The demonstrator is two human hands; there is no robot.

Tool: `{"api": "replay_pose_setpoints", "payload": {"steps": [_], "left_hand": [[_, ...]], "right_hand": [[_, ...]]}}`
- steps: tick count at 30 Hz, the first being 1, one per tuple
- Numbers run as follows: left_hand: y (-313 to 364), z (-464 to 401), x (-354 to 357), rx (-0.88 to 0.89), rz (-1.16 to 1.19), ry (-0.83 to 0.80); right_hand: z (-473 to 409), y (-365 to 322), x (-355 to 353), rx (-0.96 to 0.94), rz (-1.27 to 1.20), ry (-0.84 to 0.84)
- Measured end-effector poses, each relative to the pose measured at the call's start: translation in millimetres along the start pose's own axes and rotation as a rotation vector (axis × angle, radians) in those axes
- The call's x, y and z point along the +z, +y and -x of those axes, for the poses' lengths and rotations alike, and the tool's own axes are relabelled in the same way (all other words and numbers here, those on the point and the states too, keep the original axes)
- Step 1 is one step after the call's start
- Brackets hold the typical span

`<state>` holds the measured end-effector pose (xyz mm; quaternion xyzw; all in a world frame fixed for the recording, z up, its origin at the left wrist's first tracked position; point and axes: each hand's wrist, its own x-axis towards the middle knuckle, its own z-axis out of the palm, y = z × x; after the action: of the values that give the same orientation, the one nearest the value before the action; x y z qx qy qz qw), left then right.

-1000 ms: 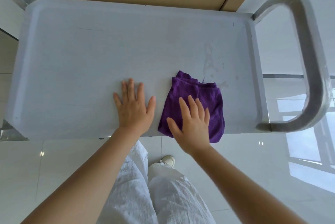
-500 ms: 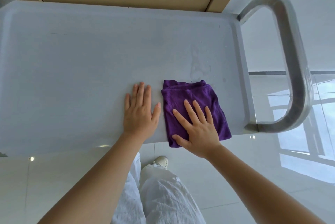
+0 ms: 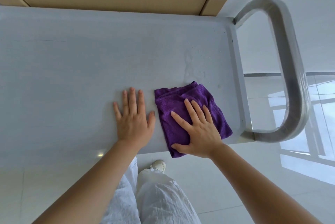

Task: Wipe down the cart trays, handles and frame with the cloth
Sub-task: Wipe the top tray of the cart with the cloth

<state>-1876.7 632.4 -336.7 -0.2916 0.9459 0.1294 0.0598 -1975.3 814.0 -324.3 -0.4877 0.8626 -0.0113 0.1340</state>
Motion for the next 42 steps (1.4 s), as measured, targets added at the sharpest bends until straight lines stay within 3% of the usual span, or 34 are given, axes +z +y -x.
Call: {"api": "replay_pose_setpoints", "payload": {"steps": [9, 24, 30, 37, 42], "left_hand": [[4, -3, -2, 0.014, 0.029, 0.037], [43, -97, -26, 0.051, 0.454, 0.126], [54, -124, -22, 0.173, 0.359, 0.154], [58, -127, -15, 0.034, 0.376, 0.129], [60, -128, -14, 0.026, 0.266, 0.101]], "right_hand": [[-24, 11, -3, 0.042, -0.021, 0.061], [-78, 35, -15, 0.068, -0.039, 0.078], [-102, 45, -23, 0.097, -0.041, 0.057], [-128, 55, -31, 0.134, -0.029, 0.088], [-145, 62, -35, 0.132, -0.02, 0.102]]}}
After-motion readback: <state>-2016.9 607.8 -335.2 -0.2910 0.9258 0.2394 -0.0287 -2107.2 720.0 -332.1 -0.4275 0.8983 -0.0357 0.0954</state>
